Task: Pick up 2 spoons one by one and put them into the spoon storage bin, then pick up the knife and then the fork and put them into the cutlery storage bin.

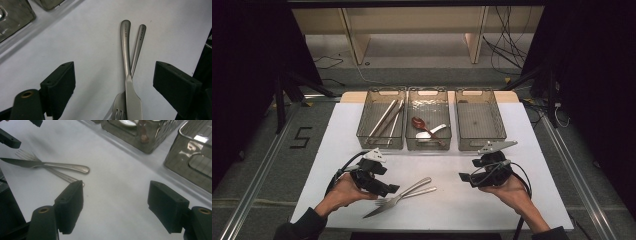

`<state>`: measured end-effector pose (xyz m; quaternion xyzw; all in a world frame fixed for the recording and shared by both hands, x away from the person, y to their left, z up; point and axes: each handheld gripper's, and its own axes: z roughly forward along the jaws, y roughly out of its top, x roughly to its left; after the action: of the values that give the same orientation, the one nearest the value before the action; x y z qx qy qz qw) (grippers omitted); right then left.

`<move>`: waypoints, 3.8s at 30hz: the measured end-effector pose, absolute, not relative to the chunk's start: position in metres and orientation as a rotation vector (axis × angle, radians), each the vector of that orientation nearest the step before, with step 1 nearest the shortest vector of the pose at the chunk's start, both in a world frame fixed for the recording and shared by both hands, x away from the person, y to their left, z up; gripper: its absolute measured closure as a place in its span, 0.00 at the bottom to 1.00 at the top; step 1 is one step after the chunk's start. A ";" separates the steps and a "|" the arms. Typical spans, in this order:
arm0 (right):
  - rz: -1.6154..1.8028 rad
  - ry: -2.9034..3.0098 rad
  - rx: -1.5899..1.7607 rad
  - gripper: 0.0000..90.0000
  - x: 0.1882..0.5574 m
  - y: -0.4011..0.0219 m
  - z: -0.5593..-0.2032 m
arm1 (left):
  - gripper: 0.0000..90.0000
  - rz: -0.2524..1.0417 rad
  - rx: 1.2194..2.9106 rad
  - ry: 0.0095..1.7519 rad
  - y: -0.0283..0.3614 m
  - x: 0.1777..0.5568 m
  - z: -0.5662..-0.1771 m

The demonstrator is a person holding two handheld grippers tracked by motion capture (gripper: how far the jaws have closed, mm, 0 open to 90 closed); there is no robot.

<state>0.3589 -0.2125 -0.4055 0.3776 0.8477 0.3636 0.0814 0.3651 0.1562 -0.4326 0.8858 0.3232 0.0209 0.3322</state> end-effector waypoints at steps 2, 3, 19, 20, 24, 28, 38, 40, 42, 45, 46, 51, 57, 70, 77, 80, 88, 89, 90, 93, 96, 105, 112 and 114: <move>1.085 2.533 1.135 0.33 0.356 -0.215 -0.407 | 0.20 0.043 2.330 0.842 0.154 0.365 -0.434; 1.083 2.534 1.139 0.33 0.355 -0.217 -0.407 | 0.20 0.042 2.346 0.834 0.153 0.365 -0.435; 1.069 2.538 1.147 0.32 0.349 -0.222 -0.409 | 0.28 0.007 2.445 0.782 0.142 0.366 -0.441; 1.068 2.539 1.146 0.32 0.349 -0.222 -0.409 | 0.29 0.006 2.452 0.776 0.141 0.366 -0.442; 1.061 2.536 1.146 0.32 0.351 -0.222 -0.409 | 0.33 0.004 2.504 0.741 0.135 0.368 -0.445; 1.057 2.539 1.140 0.32 0.351 -0.220 -0.409 | 0.37 -0.012 2.549 0.723 0.129 0.368 -0.450; 1.048 2.553 1.137 0.33 0.353 -0.217 -0.410 | 0.53 -0.093 2.651 0.664 0.115 0.368 -0.463; 1.048 2.553 1.138 0.33 0.353 -0.217 -0.410 | 0.57 -0.081 2.670 0.645 0.112 0.366 -0.465; 1.048 2.553 1.136 0.33 0.353 -0.217 -0.410 | 0.65 -0.029 2.690 0.636 0.110 0.365 -0.465; 1.048 2.553 1.133 0.33 0.353 -0.217 -0.410 | 0.70 -0.028 2.689 0.639 0.110 0.365 -0.465; 1.046 2.553 1.135 0.33 0.353 -0.217 -0.410 | 0.70 -0.023 2.691 0.637 0.110 0.365 -0.465; 1.048 2.550 1.137 0.33 0.353 -0.217 -0.410 | 0.80 0.000 2.714 0.625 0.106 0.364 -0.465; 1.048 2.549 1.136 0.33 0.353 -0.217 -0.410 | 0.86 -0.078 2.684 0.707 0.108 0.368 -0.464; 1.054 2.542 1.130 0.33 0.352 -0.219 -0.408 | 0.89 0.016 2.710 0.654 0.104 0.361 -0.459; 1.050 2.542 1.131 0.34 0.353 -0.218 -0.409 | 0.89 0.070 2.705 0.648 0.107 0.362 -0.457; 1.050 2.543 1.134 0.34 0.353 -0.218 -0.409 | 0.89 0.079 2.699 0.661 0.106 0.361 -0.457; 1.048 2.549 1.130 0.34 0.353 -0.216 -0.409 | 0.89 0.082 2.704 0.657 0.106 0.363 -0.457; 1.048 2.549 1.129 0.34 0.353 -0.216 -0.409 | 0.89 0.067 2.709 0.661 0.106 0.364 -0.457; 1.049 2.550 1.129 0.34 0.353 -0.216 -0.409 | 0.89 0.043 2.703 0.676 0.107 0.365 -0.459; 1.049 2.554 1.127 0.34 0.353 -0.214 -0.410 | 0.88 0.061 2.708 0.676 0.106 0.365 -0.460; 1.049 2.556 1.126 0.34 0.353 -0.214 -0.410 | 0.88 0.068 2.722 0.694 0.104 0.365 -0.463; 1.052 2.557 1.124 0.34 0.353 -0.213 -0.410 | 0.87 0.057 2.709 0.718 0.103 0.365 -0.465; 1.062 2.565 1.110 0.34 0.352 -0.210 -0.410 | 0.89 0.063 2.710 0.712 0.104 0.365 -0.464; 1.075 2.569 1.103 0.34 0.353 -0.207 -0.410 | 0.89 0.057 2.712 0.706 0.104 0.366 -0.463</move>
<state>0.3530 -0.2071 -0.4098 0.3673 0.8554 0.3578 0.0730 0.3657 0.1044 -0.4632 0.9537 0.2483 0.0199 0.1684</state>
